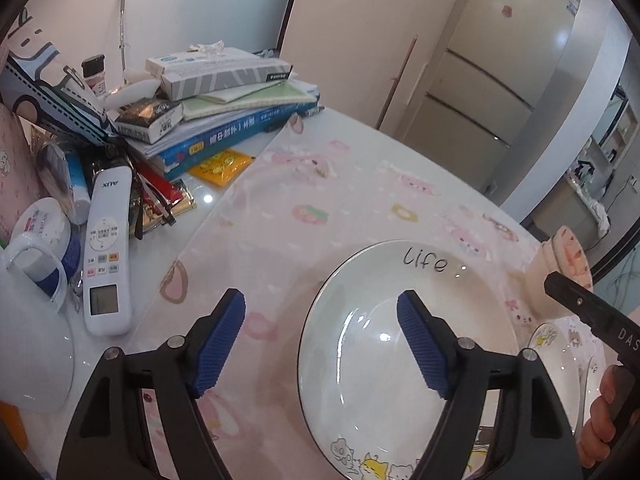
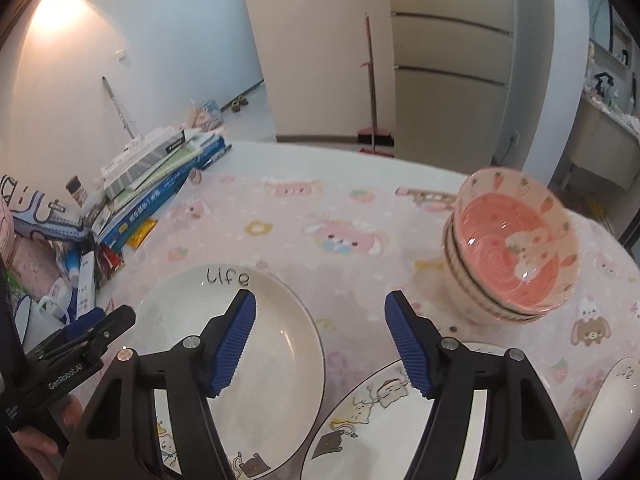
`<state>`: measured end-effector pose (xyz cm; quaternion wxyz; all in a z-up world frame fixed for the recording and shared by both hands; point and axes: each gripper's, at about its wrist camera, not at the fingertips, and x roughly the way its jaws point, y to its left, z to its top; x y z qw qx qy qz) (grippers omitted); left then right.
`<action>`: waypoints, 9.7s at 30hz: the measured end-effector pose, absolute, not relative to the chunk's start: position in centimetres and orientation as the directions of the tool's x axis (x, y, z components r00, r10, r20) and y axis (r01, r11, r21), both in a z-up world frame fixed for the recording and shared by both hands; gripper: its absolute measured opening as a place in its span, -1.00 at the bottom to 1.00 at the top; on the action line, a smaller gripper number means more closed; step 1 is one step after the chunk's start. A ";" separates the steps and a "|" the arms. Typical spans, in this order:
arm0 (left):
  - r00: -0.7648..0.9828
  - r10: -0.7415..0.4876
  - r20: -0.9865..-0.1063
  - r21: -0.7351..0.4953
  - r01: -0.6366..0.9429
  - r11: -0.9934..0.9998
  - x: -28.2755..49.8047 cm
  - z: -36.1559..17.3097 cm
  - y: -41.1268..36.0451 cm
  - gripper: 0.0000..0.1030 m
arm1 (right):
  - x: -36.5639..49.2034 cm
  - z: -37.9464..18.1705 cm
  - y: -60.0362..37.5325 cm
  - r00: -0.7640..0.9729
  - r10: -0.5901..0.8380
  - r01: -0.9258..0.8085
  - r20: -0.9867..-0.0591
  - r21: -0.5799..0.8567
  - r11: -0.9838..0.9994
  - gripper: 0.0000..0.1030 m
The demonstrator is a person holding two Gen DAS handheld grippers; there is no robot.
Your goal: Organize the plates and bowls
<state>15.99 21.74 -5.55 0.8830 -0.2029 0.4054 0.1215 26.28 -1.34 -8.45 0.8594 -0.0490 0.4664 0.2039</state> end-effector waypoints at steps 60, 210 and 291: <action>0.566 -0.137 -0.813 -0.413 -0.395 0.820 15.9 -7.8 23.0 -0.64 | 27.9 -14.0 -1.9 0.256 0.433 -0.383 -0.864 0.321 0.866 -0.72; 0.970 -0.165 -0.178 -0.042 0.160 0.986 4.3 12.8 -7.2 0.99 | 5.6 9.9 -32.5 0.880 -0.072 -0.023 -0.470 -0.194 0.981 0.69; 0.089 -0.396 -0.914 -0.316 0.459 0.831 26.5 -7.2 -21.8 -0.72 | 17.0 -15.3 -53.2 0.390 0.622 0.147 -0.679 0.713 0.686 -0.59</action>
